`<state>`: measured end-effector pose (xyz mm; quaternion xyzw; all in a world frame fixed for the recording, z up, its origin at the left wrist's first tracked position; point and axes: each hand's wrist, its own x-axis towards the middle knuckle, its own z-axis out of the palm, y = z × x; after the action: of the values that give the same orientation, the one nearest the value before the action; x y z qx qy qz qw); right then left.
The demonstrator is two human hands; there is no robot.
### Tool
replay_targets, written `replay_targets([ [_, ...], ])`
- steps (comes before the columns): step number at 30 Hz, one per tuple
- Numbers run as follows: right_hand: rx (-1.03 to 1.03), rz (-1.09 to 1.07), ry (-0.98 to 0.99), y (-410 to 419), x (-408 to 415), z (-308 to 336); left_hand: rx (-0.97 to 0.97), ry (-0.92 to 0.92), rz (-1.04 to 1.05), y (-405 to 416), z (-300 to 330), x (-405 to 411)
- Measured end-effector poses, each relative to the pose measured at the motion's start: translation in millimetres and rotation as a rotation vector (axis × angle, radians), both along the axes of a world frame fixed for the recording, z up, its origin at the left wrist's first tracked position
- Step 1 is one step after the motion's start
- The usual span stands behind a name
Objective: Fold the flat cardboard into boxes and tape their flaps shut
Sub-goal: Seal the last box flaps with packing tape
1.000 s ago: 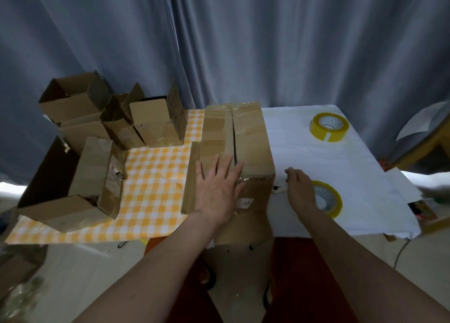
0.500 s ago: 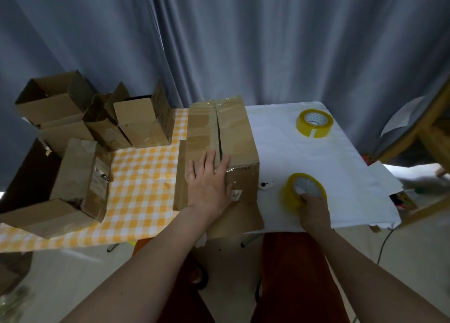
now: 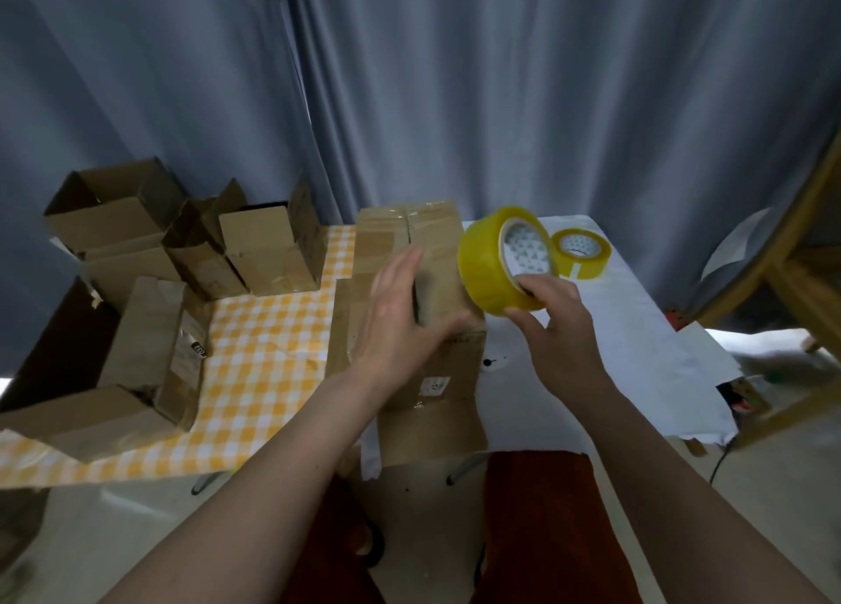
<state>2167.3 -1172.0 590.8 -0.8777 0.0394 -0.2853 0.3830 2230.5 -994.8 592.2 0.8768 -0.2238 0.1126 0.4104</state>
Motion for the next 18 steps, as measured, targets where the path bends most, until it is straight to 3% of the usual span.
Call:
replay_targets([
  [4, -0.032, 0.095, 0.005, 21.0, -1.5, 8.5, -0.135, -0.189, -0.035, 3.4, 16.7, -6.9],
  [7, -0.018, 0.11, 0.05, 33.3, -2.9, 9.2, -0.201, -0.193, -0.007, 11.4, 13.0, -12.0],
  [18, -0.121, 0.158, 0.151, 48.9, -4.8, 24.7, -0.206, -0.386, 0.071, 26.5, 4.9, -12.0],
])
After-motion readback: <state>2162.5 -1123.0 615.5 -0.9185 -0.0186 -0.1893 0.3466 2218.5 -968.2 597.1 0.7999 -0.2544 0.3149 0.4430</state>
